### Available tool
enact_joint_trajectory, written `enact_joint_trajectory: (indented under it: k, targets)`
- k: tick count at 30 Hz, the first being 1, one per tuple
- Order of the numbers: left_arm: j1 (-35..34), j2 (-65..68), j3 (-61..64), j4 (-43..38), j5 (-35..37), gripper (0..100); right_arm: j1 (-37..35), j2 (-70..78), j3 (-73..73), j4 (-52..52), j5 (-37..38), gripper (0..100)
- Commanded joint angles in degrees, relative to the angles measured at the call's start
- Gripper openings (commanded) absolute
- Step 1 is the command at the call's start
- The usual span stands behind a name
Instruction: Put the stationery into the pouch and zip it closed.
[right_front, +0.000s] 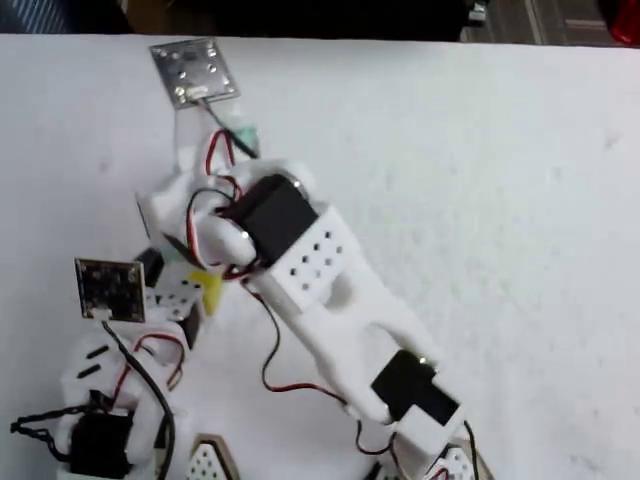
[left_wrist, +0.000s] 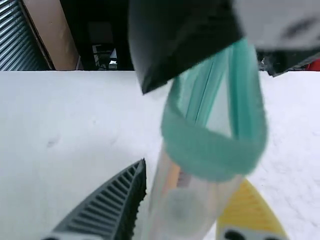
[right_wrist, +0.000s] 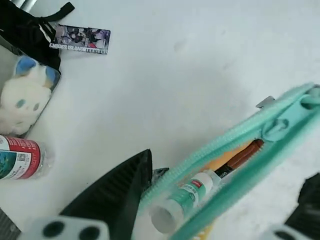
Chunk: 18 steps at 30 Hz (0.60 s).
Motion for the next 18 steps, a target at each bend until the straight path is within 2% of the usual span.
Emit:
enact_joint_trajectory:
  k: [1, 8, 12, 18]
  targets:
    - [0.4, 0.0, -0.8, -0.7, 0.4, 23, -0.6, -0.1, -0.3, 4.9, 3.4, 39.5]
    - [0.4, 0.0, -0.9, -0.7, 0.4, 23, 0.2, 0.0, 5.5, 5.0, 3.6, 16.0]
    - [0.4, 0.0, -3.0, 1.1, 0.1, 24, 4.9, -0.2, 4.8, 2.2, 3.7, 2.9]
    - [0.5, 0.0, -9.4, 8.4, 0.4, 32, 14.0, 1.1, 5.0, 1.7, 11.2, 1.9]
